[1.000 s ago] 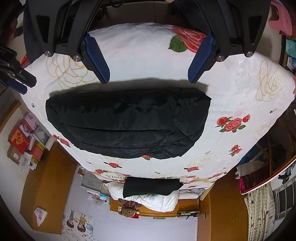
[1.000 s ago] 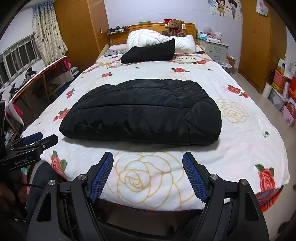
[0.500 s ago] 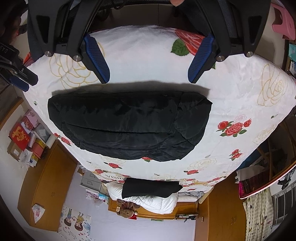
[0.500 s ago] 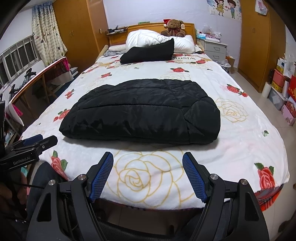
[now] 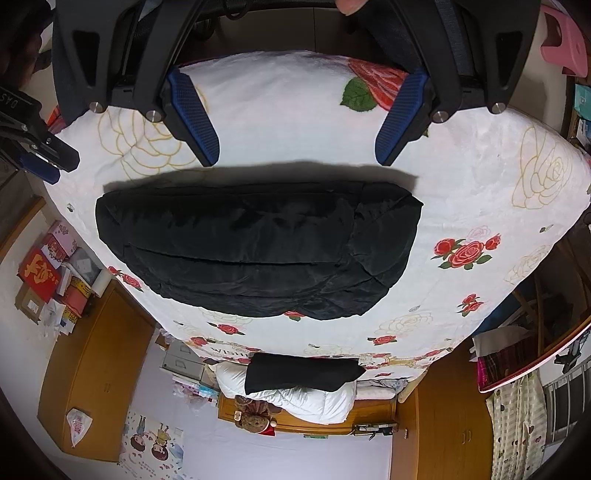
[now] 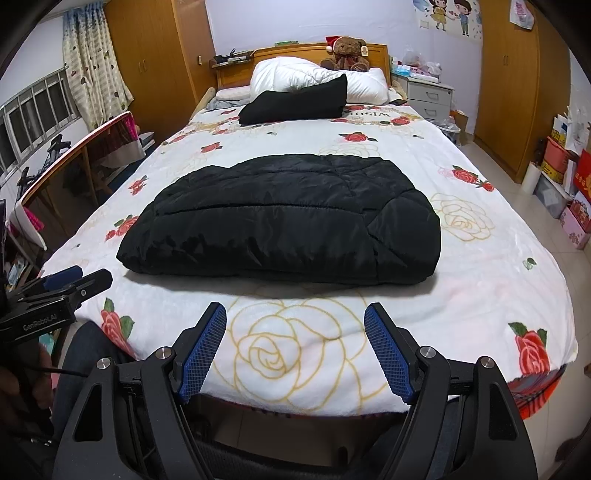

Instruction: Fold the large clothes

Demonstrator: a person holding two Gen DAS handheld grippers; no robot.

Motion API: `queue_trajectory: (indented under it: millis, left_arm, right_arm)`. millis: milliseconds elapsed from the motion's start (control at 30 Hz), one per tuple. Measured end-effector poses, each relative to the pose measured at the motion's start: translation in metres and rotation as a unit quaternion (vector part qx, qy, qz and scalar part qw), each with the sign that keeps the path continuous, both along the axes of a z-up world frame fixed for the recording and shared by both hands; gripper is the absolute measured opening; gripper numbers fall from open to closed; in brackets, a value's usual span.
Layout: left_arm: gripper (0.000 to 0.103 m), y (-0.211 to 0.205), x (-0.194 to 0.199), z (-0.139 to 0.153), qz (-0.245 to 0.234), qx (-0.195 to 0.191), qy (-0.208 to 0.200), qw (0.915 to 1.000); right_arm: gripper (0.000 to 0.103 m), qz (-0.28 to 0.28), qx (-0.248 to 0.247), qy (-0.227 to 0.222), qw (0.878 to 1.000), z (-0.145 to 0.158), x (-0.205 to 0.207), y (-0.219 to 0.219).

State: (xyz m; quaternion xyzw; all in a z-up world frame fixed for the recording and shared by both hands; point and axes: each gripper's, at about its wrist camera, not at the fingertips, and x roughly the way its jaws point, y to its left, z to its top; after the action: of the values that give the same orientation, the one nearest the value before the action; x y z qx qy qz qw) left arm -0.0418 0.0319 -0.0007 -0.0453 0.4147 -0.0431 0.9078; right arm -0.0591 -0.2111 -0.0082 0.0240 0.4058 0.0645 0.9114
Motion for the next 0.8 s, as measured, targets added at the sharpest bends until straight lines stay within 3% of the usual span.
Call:
queue_trajectory:
  millis: [800]
  left_arm:
    - [0.088, -0.0007, -0.0020, 0.0001, 0.003, -0.002, 0.001, 1.0000]
  right_arm:
    - [0.077, 0.000, 0.000, 0.002, 1.000, -0.0015, 0.0007, -0.0003]
